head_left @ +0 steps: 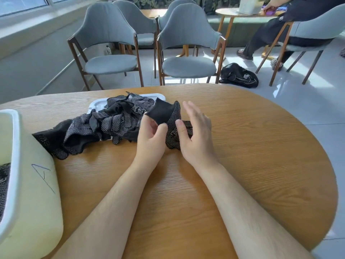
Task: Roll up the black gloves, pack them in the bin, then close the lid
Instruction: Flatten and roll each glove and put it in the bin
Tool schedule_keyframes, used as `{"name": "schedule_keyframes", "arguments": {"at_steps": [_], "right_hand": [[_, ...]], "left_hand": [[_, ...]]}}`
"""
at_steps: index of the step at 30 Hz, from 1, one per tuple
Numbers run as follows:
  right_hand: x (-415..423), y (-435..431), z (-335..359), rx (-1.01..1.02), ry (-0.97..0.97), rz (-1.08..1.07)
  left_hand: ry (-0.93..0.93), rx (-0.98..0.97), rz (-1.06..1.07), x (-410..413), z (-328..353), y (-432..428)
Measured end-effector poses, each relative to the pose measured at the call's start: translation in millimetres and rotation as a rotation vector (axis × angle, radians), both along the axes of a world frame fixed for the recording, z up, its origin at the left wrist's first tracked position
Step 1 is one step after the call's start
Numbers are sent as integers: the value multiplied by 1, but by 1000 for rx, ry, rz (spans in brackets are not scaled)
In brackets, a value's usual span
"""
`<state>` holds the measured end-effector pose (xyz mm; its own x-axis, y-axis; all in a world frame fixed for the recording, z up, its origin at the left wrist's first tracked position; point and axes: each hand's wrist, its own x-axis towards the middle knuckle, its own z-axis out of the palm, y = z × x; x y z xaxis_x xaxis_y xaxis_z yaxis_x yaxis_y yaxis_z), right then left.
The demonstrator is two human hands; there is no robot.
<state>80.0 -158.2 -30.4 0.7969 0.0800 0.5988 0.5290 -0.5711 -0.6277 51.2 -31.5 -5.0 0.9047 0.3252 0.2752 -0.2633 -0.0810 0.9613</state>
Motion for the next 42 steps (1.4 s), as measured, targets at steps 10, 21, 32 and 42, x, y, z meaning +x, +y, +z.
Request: {"name": "schedule_keyframes", "arguments": {"at_steps": [10, 21, 32, 42], "right_hand": [[-30, -29, 74, 377, 525, 323], [-22, -5, 79, 119, 668, 357], [-58, -11, 53, -46, 81, 331], [-110, -36, -7, -329, 40, 411]], "left_hand": [[20, 70, -107, -37, 50, 11], [230, 463, 128, -59, 62, 57], [33, 596, 171, -92, 28, 67], [-104, 1045, -172, -138, -32, 88]]}}
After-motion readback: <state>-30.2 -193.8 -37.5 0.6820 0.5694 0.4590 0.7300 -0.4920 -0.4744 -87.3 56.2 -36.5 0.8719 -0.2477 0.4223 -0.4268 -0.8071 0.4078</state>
